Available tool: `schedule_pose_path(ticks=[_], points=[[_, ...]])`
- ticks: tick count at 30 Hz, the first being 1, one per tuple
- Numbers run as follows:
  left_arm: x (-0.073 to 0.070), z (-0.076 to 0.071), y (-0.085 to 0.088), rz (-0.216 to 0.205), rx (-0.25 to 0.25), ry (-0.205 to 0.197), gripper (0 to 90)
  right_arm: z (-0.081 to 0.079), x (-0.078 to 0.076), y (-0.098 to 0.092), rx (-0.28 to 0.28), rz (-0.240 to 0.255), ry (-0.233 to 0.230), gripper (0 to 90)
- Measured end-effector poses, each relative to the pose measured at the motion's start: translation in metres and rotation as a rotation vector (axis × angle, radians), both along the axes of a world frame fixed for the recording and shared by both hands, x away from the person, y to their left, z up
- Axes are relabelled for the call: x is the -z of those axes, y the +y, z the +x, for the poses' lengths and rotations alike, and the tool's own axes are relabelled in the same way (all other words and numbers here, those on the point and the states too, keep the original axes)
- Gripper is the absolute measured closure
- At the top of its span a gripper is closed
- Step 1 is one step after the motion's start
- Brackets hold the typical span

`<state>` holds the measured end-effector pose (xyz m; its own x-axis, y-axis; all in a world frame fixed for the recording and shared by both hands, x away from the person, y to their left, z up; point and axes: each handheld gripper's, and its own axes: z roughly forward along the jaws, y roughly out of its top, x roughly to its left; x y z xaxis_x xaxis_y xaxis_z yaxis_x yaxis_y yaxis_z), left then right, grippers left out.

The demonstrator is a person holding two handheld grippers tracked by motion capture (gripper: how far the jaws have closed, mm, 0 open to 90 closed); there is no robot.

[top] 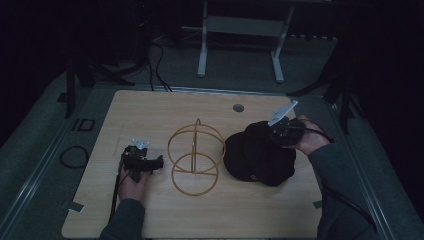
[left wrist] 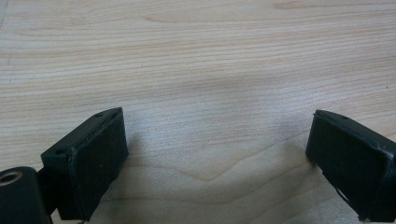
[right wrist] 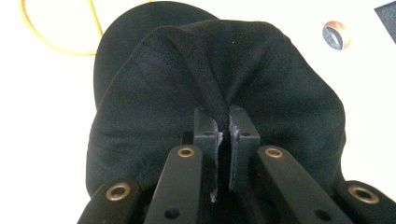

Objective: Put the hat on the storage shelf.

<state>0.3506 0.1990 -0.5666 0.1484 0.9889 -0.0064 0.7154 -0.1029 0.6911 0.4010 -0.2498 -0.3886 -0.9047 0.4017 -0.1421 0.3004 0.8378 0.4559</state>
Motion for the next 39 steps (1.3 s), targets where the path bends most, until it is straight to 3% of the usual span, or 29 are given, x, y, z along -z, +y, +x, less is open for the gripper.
schedule_pose_path(ticks=[28,39], points=[[0.000,0.000,0.000,0.000,0.001,0.001,5.0,-0.006,-0.048,0.003,-0.059,-0.015,-0.027,84.4],[0.000,0.000,0.000,0.000,0.000,0.001,5.0,-0.007,-0.062,-0.002,-0.067,0.025,-0.022,84.4]])
